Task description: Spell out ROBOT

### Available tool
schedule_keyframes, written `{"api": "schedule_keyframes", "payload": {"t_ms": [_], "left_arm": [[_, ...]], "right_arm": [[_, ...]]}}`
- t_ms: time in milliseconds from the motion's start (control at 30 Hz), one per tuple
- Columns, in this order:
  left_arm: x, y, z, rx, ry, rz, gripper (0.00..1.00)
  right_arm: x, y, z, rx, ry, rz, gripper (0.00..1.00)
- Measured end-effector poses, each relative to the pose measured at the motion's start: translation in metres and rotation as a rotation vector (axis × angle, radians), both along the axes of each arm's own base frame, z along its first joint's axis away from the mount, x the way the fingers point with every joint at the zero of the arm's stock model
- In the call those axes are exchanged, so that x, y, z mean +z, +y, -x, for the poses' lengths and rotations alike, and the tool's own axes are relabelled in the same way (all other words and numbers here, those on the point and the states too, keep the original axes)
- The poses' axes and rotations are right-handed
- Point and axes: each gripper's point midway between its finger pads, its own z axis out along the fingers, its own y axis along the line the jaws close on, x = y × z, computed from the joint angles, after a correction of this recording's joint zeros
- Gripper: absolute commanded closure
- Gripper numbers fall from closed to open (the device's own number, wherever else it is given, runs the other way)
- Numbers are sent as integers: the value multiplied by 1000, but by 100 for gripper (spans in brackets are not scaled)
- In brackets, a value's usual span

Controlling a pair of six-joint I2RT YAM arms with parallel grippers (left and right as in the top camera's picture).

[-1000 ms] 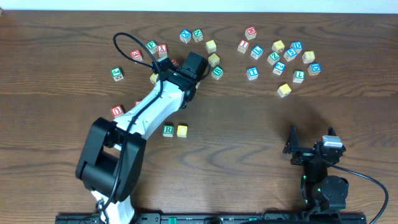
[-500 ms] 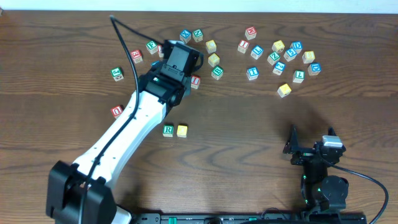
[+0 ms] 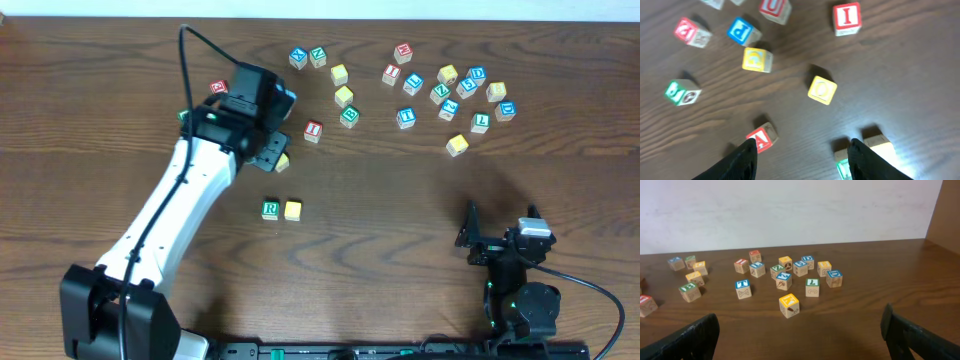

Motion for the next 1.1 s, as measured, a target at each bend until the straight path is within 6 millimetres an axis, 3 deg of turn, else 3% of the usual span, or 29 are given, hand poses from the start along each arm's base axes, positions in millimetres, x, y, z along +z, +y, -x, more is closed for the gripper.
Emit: {"api": "schedule_keyframes", "payload": {"t_ms": [100, 333, 733, 1100], "left_arm": [[-1, -2, 2, -48, 19, 45, 37], [-6, -10, 5, -116, 49, 82, 36], [-64, -14, 1, -135, 187, 57, 36], [-64, -17, -5, -163, 159, 56, 30]], "right_arm": [[0, 0, 0, 0, 0, 0, 1], [0, 0, 0, 0, 0, 0, 1], [0, 0, 0, 0, 0, 0, 1], [0, 0, 0, 0, 0, 0, 1]]}}
